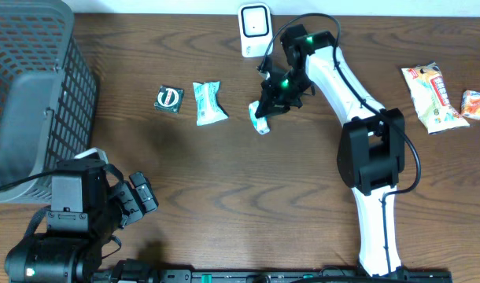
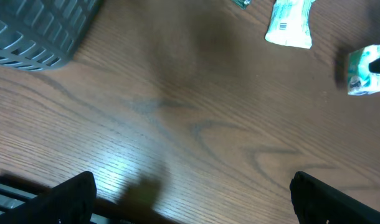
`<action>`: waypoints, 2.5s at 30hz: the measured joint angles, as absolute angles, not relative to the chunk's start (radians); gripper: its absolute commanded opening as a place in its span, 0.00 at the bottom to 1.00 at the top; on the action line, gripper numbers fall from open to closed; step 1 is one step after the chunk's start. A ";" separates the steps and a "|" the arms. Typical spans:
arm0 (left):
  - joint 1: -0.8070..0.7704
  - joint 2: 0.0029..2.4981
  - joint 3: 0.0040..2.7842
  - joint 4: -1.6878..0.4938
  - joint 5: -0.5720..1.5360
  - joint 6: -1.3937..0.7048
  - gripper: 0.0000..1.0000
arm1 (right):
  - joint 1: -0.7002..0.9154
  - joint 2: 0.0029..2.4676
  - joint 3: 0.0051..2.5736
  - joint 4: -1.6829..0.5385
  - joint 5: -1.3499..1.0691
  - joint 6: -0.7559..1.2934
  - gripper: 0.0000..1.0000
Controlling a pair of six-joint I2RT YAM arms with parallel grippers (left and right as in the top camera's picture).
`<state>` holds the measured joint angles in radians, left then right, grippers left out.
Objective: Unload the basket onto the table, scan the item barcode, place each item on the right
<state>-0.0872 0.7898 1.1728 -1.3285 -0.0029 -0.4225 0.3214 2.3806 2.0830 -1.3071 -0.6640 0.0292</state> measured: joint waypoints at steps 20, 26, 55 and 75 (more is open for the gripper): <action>-0.087 0.790 1.173 -1.328 -0.003 -0.422 0.98 | 0.118 2.379 1.928 -1.380 -0.546 0.052 0.29; -0.087 0.790 1.173 -1.328 -0.003 -0.422 0.98 | 0.073 2.377 2.057 -1.525 -0.514 0.033 0.35; -0.087 0.790 1.173 -1.328 -0.003 -0.422 0.98 | 0.219 2.372 2.065 -1.386 -0.487 -0.027 0.60; -0.087 0.790 1.173 -1.328 -0.003 -0.422 0.98 | 0.249 2.372 1.901 -1.259 -0.483 -0.015 0.54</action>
<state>-0.0872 0.7898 1.1728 -1.3285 -0.0029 -0.4225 0.2493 2.3718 1.9011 -1.2594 -0.4831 -0.0147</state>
